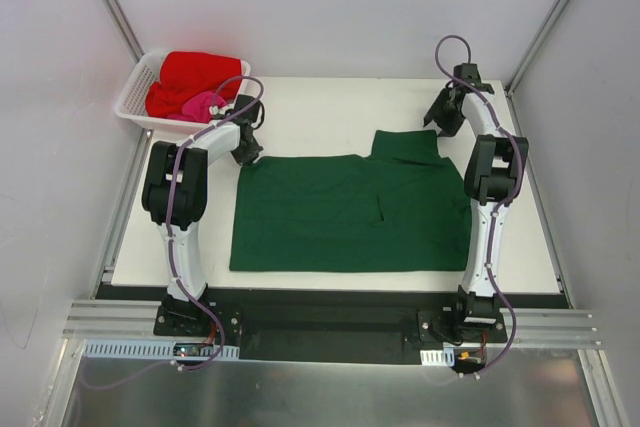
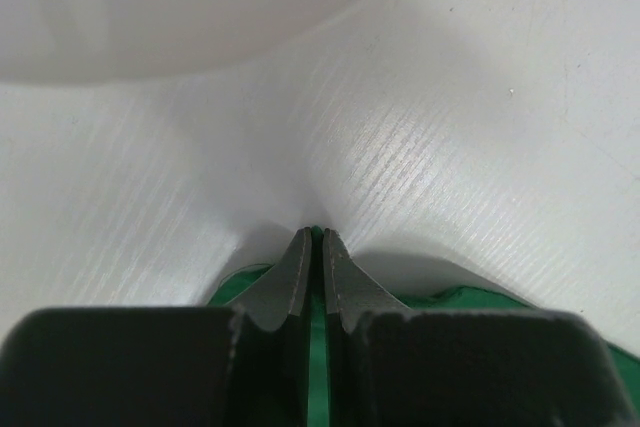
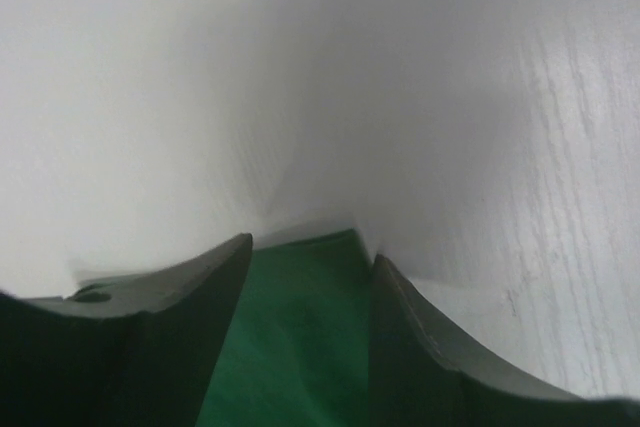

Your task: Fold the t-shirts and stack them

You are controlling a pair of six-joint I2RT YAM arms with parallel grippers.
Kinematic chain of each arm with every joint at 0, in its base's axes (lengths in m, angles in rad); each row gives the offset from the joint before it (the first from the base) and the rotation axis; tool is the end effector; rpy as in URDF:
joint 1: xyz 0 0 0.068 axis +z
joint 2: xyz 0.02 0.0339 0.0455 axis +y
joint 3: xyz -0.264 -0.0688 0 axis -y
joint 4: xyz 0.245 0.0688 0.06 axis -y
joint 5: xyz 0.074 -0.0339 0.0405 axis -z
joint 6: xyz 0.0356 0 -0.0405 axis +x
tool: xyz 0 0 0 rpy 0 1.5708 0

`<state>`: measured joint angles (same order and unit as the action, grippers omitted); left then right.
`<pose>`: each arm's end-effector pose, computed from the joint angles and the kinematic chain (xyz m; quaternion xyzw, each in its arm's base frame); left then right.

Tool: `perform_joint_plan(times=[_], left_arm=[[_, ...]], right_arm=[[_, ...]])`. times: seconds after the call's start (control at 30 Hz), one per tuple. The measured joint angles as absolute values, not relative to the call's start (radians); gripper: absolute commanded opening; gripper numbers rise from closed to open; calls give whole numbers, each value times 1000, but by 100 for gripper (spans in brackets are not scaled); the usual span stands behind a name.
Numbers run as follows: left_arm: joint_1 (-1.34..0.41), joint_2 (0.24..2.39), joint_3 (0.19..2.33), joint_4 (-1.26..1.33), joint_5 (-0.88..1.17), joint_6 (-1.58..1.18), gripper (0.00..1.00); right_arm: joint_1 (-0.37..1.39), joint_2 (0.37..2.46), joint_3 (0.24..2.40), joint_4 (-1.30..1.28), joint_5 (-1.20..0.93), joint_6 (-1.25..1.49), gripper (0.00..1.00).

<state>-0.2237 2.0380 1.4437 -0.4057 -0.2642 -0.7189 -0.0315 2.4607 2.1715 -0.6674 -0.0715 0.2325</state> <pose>0.4253 -0.0872 0.1706 -0.2691 0.9131 -0.0141 0.3060 0.5400 -0.0145 0.1778 0.1147 0.9457 0.0642 0.2972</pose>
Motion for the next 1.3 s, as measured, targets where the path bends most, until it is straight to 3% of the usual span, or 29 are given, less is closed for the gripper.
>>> perform_joint_plan(times=[0.27, 0.5, 0.93, 1.3], left_arm=[[-223, 2032, 1436, -405, -265, -719, 0], [-224, 2026, 1427, -406, -264, -719, 0], [-223, 2024, 1528, -415, -220, -614, 0], [-221, 1977, 1540, -374, -191, -564, 0]], right_arm=[[-20, 2498, 2241, -733, -23, 234, 36], [-20, 2515, 2265, -757, -10, 243, 1], [-20, 2471, 2188, -669, -81, 169, 1], [-22, 2281, 2163, -534, -210, 117, 1]])
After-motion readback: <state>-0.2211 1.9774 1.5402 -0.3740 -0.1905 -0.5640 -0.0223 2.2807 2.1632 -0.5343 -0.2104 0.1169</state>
